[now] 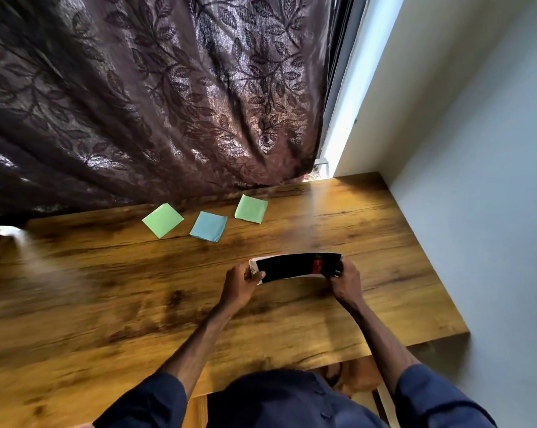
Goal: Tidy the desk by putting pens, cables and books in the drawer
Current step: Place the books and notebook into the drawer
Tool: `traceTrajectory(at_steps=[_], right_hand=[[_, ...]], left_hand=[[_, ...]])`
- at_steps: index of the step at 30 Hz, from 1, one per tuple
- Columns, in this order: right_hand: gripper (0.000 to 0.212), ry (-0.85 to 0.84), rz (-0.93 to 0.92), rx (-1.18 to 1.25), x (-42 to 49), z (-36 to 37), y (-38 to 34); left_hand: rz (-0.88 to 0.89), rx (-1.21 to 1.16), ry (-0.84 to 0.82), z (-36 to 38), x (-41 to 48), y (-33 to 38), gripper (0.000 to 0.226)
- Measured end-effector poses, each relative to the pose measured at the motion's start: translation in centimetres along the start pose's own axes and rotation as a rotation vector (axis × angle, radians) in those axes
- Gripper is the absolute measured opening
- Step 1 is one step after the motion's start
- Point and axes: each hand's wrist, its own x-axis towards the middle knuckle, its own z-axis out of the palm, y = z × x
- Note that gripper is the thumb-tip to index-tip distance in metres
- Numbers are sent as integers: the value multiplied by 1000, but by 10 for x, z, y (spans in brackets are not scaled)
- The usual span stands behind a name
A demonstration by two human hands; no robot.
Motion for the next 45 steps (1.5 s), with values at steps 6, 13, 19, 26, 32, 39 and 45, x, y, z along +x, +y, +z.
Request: traceTrajectory(at_steps=[6, 13, 19, 26, 32, 39, 45], right_hand=[[29, -1, 16, 76, -11, 1, 0], [21, -2, 6, 28, -22, -2, -10], [26, -333, 256, 381, -36, -24, -20], [41, -558, 421, 668, -65, -52, -9], [58, -924, 334, 635, -103, -61, -6], [34, -748, 443, 792, -164, -77, 6], [29, -704, 449, 794, -234, -90, 32]], left_hand=[[30, 11, 31, -3, 1, 13, 27], [11, 58, 60, 3, -5, 14, 25], [-141, -187, 115, -9, 1, 14, 51], [-177, -366, -239, -39, -5, 29, 49], [-142, -427, -236, -30, -47, 57, 46], [-363, -776, 85, 32, -172, 52, 27], [-429, -762, 158, 71, -298, 38, 17]])
